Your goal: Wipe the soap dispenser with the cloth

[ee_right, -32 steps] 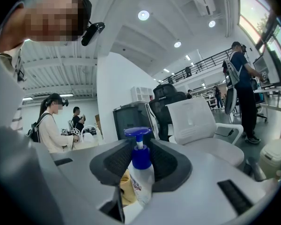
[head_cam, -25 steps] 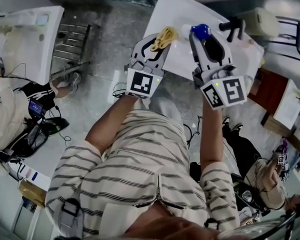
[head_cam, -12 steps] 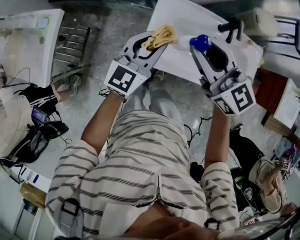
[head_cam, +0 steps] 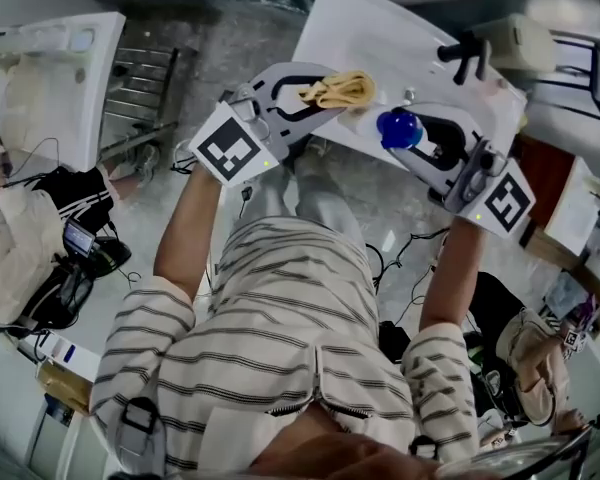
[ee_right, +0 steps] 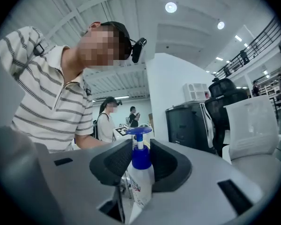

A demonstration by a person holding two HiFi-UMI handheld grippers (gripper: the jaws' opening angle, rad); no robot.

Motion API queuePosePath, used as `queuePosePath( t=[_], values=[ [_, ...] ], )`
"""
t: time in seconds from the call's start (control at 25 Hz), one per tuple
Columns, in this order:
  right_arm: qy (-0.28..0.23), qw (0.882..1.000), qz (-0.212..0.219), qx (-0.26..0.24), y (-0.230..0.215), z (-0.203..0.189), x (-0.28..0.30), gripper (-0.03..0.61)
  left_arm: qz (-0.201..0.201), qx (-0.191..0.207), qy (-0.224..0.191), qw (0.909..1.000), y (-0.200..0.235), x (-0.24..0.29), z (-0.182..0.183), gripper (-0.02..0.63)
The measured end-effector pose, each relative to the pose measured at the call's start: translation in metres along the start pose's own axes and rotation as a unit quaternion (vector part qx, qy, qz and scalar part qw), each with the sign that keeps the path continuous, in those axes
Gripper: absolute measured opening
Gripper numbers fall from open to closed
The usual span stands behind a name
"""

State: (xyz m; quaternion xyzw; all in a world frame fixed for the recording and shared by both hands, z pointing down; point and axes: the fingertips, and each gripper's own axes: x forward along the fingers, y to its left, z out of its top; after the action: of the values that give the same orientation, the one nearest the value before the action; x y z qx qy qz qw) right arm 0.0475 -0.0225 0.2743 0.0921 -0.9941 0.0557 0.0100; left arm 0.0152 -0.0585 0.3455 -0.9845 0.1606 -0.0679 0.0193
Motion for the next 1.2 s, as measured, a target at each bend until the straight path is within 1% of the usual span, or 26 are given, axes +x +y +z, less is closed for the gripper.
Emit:
queuePosePath(
  t=[0.08, 0.24, 0.36, 0.44, 0.6, 0.84, 1.08, 1.2],
  values=[
    [0.003, 1.000, 0.017, 0.001, 0.005, 0.001, 0.001, 0.120, -0.025, -0.001, 0.000, 0.9997, -0.002, 0.005, 0.003, 0.100],
    [0.002, 0.999, 0.041, 0.004, 0.011, 0.002, 0.004, 0.120, -0.076, -0.016, 0.005, 0.9969, -0.007, 0.017, 0.003, 0.100],
    [0.004, 0.998, 0.056, 0.004, 0.016, 0.003, 0.008, 0.120, -0.109, -0.003, 0.009, 0.9940, -0.012, 0.024, 0.002, 0.100],
    [0.009, 0.998, 0.060, 0.003, 0.016, 0.002, 0.009, 0.120, -0.121, -0.002, 0.005, 0.9926, -0.014, 0.025, 0.004, 0.100],
    [0.014, 0.998, 0.053, 0.006, 0.007, -0.001, 0.005, 0.120, -0.132, -0.004, 0.007, 0.9912, -0.011, 0.026, 0.004, 0.100],
    [0.014, 0.998, 0.059, 0.013, 0.004, -0.004, 0.004, 0.120, -0.158, -0.002, 0.005, 0.9875, -0.014, 0.024, 0.001, 0.099],
    [0.019, 0.999, 0.044, 0.011, -0.006, -0.008, 0.001, 0.120, -0.155, -0.008, -0.005, 0.9879, -0.007, 0.013, 0.004, 0.100],
    [0.024, 0.999, 0.031, 0.010, -0.014, -0.012, 0.001, 0.120, -0.150, -0.021, -0.006, 0.9885, -0.002, 0.008, 0.000, 0.100]
  ],
)
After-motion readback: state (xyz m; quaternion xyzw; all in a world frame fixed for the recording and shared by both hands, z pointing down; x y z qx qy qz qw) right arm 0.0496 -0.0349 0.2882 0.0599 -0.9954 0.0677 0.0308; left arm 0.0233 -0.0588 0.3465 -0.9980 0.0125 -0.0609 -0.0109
